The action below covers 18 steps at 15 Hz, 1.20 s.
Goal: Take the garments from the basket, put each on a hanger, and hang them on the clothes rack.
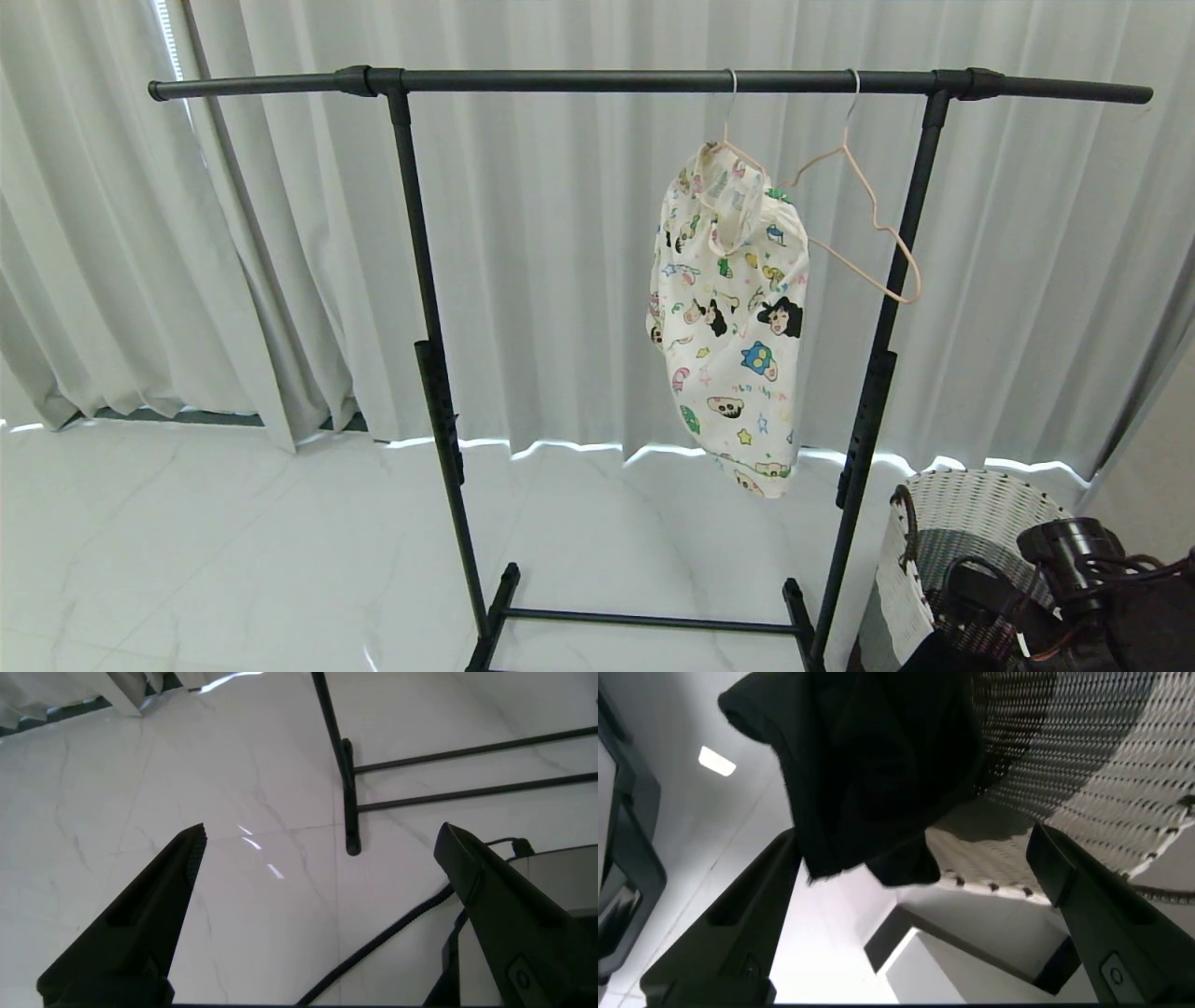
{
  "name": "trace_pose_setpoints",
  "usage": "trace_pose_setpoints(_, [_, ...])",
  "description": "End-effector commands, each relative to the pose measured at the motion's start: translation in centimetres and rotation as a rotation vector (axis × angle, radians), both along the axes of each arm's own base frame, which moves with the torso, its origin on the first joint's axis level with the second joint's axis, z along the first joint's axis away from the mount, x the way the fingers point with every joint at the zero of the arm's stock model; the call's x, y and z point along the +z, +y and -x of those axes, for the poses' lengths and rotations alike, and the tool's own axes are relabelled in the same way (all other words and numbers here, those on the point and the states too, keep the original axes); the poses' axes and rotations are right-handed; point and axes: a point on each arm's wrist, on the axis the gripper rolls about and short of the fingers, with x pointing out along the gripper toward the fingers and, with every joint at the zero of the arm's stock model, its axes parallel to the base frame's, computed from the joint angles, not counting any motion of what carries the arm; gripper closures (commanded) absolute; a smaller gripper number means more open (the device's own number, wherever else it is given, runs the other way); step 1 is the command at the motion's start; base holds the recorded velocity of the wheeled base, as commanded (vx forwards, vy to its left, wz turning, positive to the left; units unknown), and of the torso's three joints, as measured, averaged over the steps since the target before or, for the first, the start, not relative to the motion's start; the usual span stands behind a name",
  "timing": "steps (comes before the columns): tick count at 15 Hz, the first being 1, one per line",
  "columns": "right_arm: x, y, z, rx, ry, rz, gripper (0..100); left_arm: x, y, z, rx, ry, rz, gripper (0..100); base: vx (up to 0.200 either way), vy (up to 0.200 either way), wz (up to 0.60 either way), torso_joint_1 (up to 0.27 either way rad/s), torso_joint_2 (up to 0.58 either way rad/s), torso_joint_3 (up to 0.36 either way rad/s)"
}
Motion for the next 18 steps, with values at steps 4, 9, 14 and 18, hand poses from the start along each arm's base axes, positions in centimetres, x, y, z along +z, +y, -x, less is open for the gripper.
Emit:
trace_pose_setpoints(4, [-1.5, 0.0, -1.1, -0.004, 0.026, -0.001, 0, 0.0, 0.1, 0.0, 0.018, -0.005, -0.012, 0, 0.000, 0.000, 0.00, 0.000, 0.00, 0.000])
trace_pose_setpoints(9, [-1.9, 0.0, -1.7, -0.001, 0.025, -0.020, 100, 0.0, 0.1, 0.0, 0.028, -0.009, -0.019, 0, 0.000, 0.000, 0.00, 0.000, 0.00, 0.000])
trace_pose_setpoints(14, [-1.5, 0.0, -1.5, 0.001, 0.016, -0.020, 100, 0.0, 0.1, 0.0, 0.027, -0.006, -0.021, 0, 0.000, 0.000, 0.00, 0.000, 0.00, 0.000])
trace_pose_setpoints(18, [0.6, 0.3, -0.5, 0.017, -0.048, -0.022, 100, 0.0, 0.0, 0.0, 0.019, -0.005, -0.019, 0, 0.000, 0.000, 0.00, 0.000, 0.00, 0.000])
